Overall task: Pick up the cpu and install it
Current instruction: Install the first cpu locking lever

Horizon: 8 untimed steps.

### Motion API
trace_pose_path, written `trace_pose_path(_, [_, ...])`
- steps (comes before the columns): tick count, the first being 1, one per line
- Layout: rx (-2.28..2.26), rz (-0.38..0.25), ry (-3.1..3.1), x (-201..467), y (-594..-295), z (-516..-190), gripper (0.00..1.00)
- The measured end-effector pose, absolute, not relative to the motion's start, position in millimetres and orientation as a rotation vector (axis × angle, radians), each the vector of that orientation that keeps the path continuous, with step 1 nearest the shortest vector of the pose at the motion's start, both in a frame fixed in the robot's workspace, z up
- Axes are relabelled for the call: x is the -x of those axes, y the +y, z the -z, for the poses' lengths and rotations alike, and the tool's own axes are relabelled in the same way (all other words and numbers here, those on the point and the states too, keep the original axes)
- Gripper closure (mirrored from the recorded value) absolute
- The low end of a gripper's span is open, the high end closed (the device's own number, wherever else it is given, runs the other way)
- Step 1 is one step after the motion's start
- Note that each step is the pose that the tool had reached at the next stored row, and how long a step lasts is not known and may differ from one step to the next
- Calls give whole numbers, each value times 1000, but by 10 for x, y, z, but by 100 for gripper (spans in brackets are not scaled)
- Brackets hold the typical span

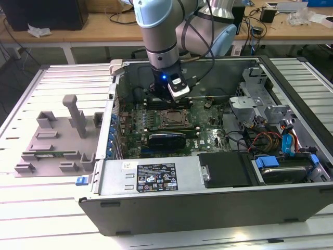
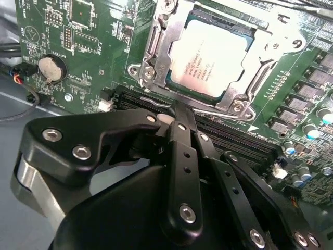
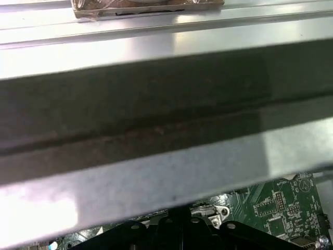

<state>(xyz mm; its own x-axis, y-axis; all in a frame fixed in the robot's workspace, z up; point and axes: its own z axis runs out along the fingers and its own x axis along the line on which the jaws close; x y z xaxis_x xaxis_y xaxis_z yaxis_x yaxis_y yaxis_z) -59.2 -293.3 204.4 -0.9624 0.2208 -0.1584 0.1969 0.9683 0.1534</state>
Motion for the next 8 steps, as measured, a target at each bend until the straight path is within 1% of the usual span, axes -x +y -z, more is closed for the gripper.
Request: trace_pose_path(8, [-417, -191, 2926, 593, -2900, -2035, 89])
